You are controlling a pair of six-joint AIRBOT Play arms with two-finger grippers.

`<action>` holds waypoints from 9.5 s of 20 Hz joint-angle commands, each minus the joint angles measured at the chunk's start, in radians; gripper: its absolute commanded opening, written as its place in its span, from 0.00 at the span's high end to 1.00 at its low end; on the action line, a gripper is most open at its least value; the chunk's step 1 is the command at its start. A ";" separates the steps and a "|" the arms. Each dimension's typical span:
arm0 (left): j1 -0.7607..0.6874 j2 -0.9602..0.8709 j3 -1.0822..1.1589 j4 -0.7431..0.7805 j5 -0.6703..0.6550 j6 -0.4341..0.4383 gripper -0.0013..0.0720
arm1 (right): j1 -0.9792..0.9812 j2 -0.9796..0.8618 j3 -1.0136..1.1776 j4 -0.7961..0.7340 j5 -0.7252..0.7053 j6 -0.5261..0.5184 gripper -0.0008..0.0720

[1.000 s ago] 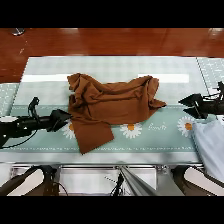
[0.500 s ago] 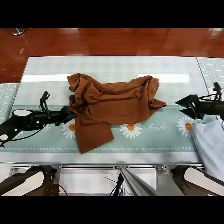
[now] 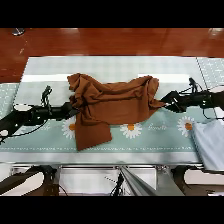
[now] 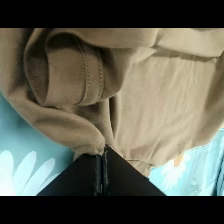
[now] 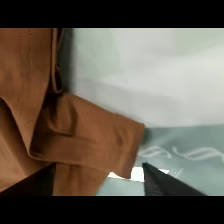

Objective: Fold the shirts.

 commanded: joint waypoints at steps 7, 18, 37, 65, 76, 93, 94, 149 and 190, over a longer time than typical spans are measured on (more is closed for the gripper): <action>-0.006 0.010 0.080 -0.002 -0.077 0.009 0.96 | 0.058 -0.068 0.270 -0.003 0.109 0.051 0.96; 0.112 0.304 1.331 0.097 0.035 -0.149 0.96 | 0.066 0.383 1.246 -0.158 0.060 0.175 0.96; 0.189 0.683 1.100 0.887 -0.355 -0.408 0.96 | 0.066 0.914 0.885 -0.407 0.359 0.249 0.96; 0.086 -0.309 0.826 0.367 -0.117 -0.336 0.96 | 0.050 -0.313 0.839 0.035 0.114 0.122 0.96; 0.129 -0.343 0.645 0.523 -0.386 -0.352 0.96 | 0.034 -0.300 0.623 -0.232 0.259 0.176 0.96; 0.456 0.114 0.251 0.572 -0.475 -0.255 0.02 | -0.035 0.327 0.100 -0.090 0.135 0.026 0.13; 0.482 0.151 0.175 0.572 -0.450 -0.300 0.02 | -0.035 0.383 0.015 -0.047 0.098 0.016 0.13; 0.269 0.103 -0.250 0.279 -0.300 -0.003 0.96 | -0.170 0.273 -0.371 -0.031 -0.032 -0.017 0.67; 0.394 -0.450 1.004 0.365 -0.504 -0.343 0.02 | -0.159 -0.297 0.640 -0.084 0.187 0.139 0.13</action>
